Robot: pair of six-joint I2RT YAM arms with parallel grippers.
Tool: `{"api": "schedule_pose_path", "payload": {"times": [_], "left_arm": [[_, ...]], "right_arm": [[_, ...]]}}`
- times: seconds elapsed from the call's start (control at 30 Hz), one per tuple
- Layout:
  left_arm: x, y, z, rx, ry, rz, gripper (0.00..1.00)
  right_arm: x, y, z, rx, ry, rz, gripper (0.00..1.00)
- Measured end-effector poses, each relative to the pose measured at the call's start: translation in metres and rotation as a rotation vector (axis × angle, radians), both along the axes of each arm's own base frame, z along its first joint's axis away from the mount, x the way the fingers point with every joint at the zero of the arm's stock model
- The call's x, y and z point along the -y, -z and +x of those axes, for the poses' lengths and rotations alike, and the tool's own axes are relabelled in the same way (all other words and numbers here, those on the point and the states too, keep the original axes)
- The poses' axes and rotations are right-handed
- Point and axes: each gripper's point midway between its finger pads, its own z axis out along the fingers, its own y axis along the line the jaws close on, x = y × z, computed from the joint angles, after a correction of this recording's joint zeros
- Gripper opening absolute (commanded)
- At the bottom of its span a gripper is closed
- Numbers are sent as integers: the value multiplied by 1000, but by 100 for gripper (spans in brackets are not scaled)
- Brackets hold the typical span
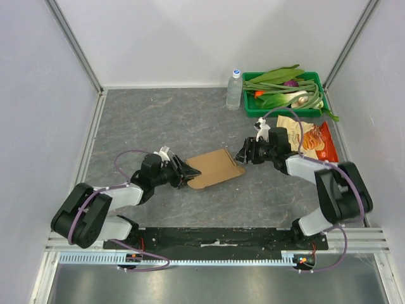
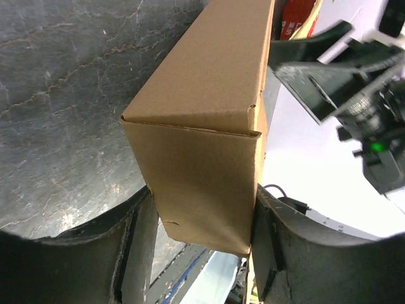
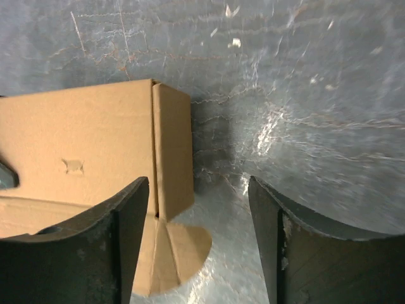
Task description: Fold the paper box
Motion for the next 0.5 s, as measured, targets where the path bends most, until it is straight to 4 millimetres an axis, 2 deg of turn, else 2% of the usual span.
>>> {"api": "schedule_pose_path", "payload": {"times": [0.07,0.13,0.2,0.27,0.3,0.4,0.5], "left_arm": [[-2,-6,3,-25,-2,-6,48],[-5,-11,6,-58,-3,-23,48],[-9,-16,9,-107,-2,-42,47],[-13,-24,11,-151,10,-68,47],[-15,-28,11,-168,20,-85,47],[-20,-40,10,-204,47,-126,47],[-24,-58,5,-222,89,-172,48]], "right_arm": [[8,-17,3,74,11,-107,86],[4,-48,6,212,-13,-217,91],[-23,-90,-4,389,-103,-285,96],[-60,-128,-31,565,-238,-297,98],[-75,-140,-46,634,-296,-297,98],[-107,-153,-92,794,-473,-336,98],[-123,-144,-122,893,-591,-437,98]]}}
